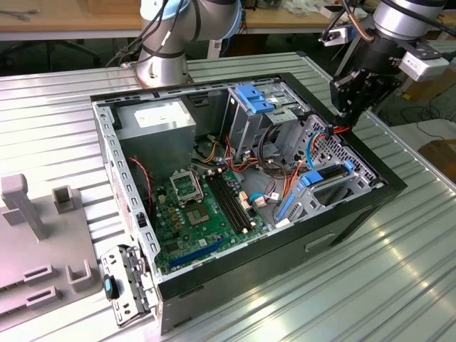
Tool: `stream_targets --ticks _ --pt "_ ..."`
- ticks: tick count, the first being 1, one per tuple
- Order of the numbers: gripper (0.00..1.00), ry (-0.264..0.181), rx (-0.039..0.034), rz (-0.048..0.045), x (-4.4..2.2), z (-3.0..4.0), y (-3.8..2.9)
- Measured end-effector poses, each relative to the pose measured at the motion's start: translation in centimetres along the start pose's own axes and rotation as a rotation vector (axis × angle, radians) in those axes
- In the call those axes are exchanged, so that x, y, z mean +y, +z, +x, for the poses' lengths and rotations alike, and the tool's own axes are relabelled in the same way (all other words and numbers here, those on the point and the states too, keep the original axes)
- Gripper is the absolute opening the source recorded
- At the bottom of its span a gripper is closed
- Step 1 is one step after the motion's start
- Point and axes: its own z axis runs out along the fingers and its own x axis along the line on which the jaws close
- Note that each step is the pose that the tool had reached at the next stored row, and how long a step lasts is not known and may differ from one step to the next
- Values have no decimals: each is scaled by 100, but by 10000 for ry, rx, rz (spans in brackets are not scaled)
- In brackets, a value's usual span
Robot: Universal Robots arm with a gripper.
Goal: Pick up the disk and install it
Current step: 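Insert the first disk wire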
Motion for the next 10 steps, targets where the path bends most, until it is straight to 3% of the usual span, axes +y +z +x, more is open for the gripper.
stream_targets --ticks 2,5,6,7,10 --pt "33 -1 2 -8 -1 9 2" --pt "33 -10 25 -117 2 12 2" --pt "33 -23 120 -246 2 13 1" --pt "33 -27 202 -305 2 13 2" --pt "33 -28 219 -313 2 12 7"
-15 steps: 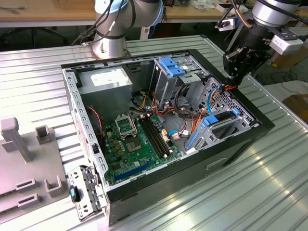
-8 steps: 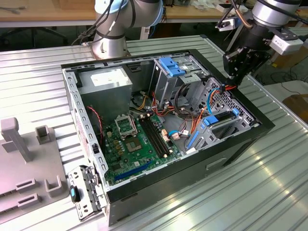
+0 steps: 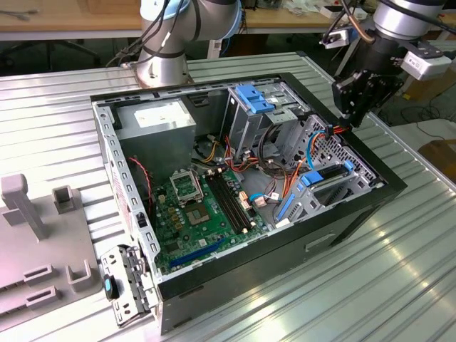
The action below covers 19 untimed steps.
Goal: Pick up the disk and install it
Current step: 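Insert the first disk wire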
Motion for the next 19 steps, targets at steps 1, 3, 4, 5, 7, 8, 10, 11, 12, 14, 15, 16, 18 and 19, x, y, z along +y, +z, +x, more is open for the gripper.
stream_targets --ticks 1,3,4,5,7,8,10,11,12,14,15,16,18,19 --pt "31 0 0 1 0 0 4" --pt "25 0 14 0 5 -1 15" --pt "17 0 15 -1 5 -1 16" --pt "17 0 15 2 5 -1 17" --pt "17 1 14 7 6 3 -13" --pt "17 1 15 2 8 9 -73" --pt "17 58 13 -1 9 6 -91" --pt "17 138 10 -10 10 0 -93" --pt "17 219 7 -17 11 -3 -92" --pt "17 371 3 -37 12 -11 -93" --pt "17 426 1 -44 13 -17 -93" --pt "17 476 -1 -49 14 -23 -91" --pt "17 573 -3 -62 16 -39 -90" --pt "17 596 -4 -64 18 -54 -90"
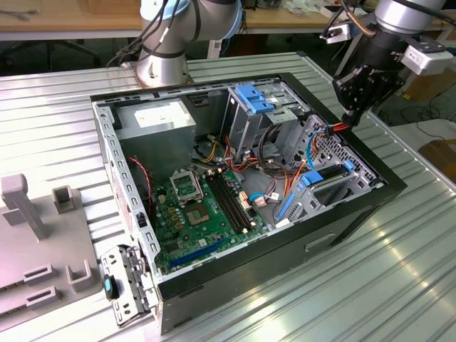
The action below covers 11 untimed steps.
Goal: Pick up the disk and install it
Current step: 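Insert the first disk wire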
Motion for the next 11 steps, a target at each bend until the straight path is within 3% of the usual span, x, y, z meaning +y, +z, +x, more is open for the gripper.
stream_targets --ticks 3,11 --pt "17 12 -2 4 18 -51 -4" --pt "17 108 -5 -5 28 -88 -7"
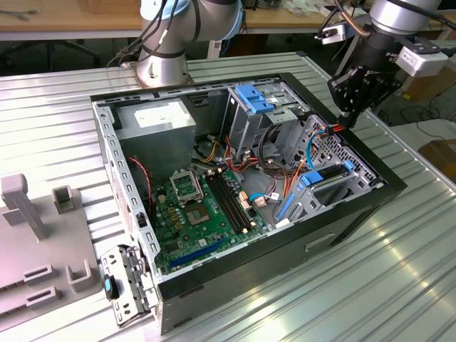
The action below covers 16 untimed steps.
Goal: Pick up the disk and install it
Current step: 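Insert the first disk wire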
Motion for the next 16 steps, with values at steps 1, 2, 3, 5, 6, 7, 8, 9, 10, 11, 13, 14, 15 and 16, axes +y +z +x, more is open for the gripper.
stream_targets --ticks 1,2,3,5,6,7,8,9,10,11,13,14,15,16 --pt "17 67 -2 -9 0 -1 -1" --pt "17 148 -4 -18 1 -2 -1" --pt "17 191 -6 -23 1 -2 0" --pt "17 246 -7 -30 1 -3 -1" --pt "17 276 -8 -33 1 -3 -1" --pt "17 319 -9 -38 1 -2 -1" --pt "17 341 -10 -41 0 -2 -1" --pt "17 355 -10 -42 0 -2 -1" --pt "17 375 -11 -45 0 -2 -1" --pt "17 400 -12 -48 0 -2 -1" --pt "17 447 -14 -53 1 -3 -1" --pt "17 465 -14 -56 0 -3 -1" --pt "17 492 -15 -59 0 -3 -1" --pt "17 586 -18 -69 0 -3 -1"
